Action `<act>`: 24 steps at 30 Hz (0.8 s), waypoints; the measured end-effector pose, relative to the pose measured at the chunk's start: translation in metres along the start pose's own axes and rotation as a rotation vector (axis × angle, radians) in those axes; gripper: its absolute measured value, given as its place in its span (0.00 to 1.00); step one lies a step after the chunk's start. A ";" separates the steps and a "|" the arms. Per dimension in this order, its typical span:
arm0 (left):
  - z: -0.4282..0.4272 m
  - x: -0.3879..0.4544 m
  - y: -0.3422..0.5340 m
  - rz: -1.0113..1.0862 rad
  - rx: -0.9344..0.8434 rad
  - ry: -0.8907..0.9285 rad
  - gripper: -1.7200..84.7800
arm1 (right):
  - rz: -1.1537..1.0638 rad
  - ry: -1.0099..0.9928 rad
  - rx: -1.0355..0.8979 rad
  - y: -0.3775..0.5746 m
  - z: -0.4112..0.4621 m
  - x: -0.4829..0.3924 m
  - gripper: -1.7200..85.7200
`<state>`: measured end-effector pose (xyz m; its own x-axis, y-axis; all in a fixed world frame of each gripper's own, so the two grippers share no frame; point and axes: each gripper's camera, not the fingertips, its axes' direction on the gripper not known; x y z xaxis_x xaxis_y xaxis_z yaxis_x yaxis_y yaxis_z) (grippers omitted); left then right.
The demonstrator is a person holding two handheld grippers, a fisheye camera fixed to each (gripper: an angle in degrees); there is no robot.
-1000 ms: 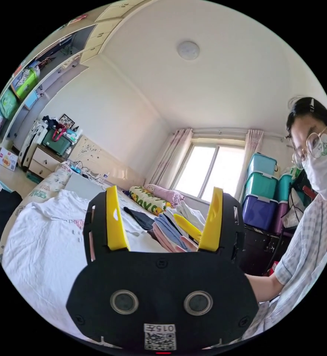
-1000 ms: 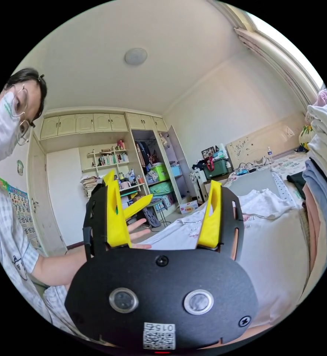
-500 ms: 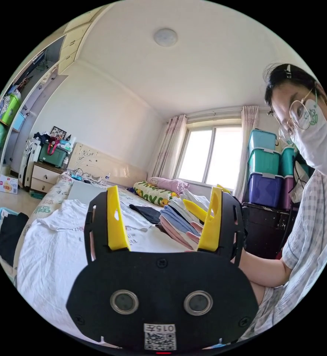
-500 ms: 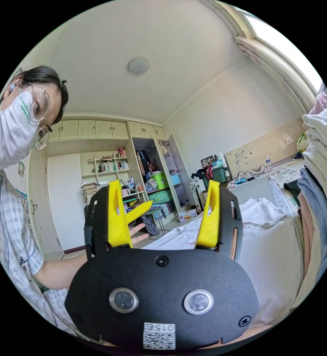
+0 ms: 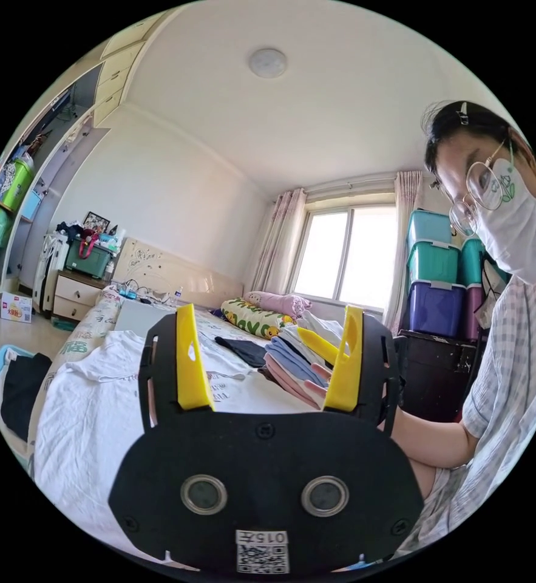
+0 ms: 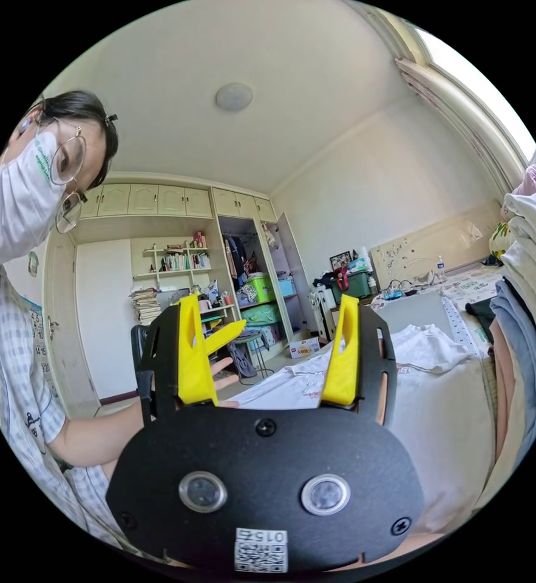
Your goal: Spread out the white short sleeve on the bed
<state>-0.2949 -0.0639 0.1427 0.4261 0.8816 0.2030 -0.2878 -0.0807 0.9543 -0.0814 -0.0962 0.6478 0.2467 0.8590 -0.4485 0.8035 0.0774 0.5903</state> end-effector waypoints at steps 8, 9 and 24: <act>-0.005 -0.007 -0.004 0.002 0.013 -0.015 0.39 | -0.003 -0.007 0.007 0.024 0.001 -0.016 0.36; -0.004 -0.006 -0.004 0.009 0.011 -0.019 0.39 | -0.002 -0.008 0.008 0.026 0.002 -0.017 0.36; 0.004 -0.022 -0.010 0.004 0.008 -0.027 0.38 | 0.008 -0.016 0.008 0.090 0.010 -0.043 0.36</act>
<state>-0.2977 -0.0841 0.1294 0.4483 0.8682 0.2125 -0.2830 -0.0876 0.9551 -0.0147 -0.1315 0.7133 0.2621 0.8514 -0.4544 0.8056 0.0662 0.5888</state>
